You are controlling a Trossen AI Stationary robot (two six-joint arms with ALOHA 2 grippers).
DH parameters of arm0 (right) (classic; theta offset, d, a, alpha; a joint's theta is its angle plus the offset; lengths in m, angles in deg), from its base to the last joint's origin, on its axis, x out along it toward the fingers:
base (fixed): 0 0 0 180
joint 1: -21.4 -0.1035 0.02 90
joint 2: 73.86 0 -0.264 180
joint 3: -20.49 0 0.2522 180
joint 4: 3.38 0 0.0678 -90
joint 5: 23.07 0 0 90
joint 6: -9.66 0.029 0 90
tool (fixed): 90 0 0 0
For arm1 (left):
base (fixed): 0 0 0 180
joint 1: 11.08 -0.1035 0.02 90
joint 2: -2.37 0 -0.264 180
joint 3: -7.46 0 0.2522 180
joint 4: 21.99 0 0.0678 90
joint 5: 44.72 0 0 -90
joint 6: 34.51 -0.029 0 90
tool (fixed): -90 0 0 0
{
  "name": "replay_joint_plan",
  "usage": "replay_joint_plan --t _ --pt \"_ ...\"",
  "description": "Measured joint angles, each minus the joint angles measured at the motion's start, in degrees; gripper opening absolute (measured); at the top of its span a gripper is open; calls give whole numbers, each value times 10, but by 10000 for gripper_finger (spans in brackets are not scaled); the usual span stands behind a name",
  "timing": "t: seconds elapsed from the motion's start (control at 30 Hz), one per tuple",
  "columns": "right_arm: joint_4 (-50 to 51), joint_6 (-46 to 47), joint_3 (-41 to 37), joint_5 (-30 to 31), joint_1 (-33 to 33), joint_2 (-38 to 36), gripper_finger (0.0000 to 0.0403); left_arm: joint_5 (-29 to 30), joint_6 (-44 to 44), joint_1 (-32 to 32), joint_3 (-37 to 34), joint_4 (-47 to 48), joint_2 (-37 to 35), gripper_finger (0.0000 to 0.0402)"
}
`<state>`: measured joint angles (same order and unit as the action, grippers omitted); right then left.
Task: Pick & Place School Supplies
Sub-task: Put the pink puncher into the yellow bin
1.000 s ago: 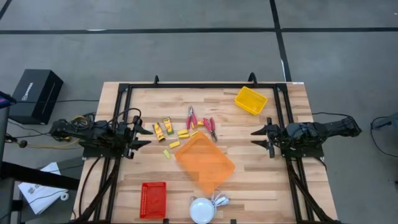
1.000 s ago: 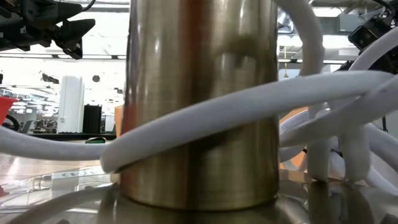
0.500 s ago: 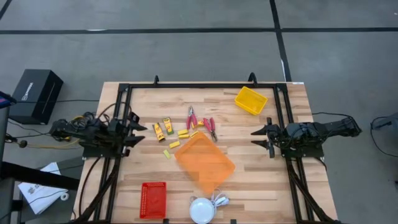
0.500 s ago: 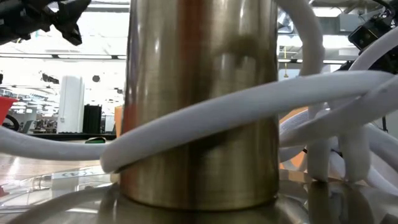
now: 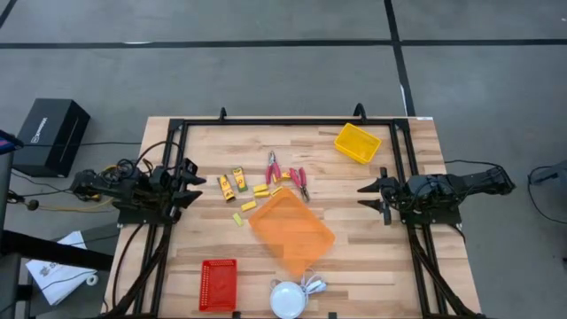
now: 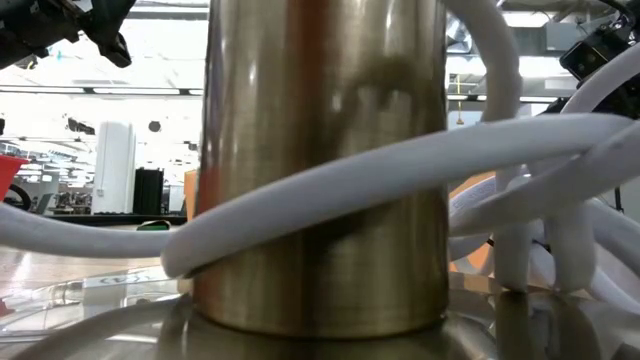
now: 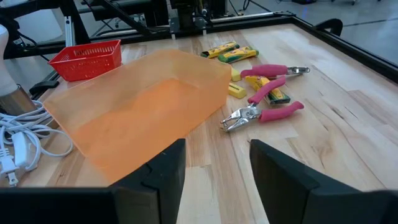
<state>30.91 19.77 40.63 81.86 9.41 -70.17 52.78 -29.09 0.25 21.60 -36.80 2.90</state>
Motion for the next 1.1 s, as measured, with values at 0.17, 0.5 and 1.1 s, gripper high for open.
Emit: replay_joint_plan --t 0.17,0.5,1.1 --pt "0 -5 0 0 0 0 170 1 34 0 0 0 0 163" --pt "0 -415 0 62 20 0 170 43 75 0 0 -4 1 163" --pt "-83 -325 -1 20 23 0 170 77 75 0 0 -15 1 163"
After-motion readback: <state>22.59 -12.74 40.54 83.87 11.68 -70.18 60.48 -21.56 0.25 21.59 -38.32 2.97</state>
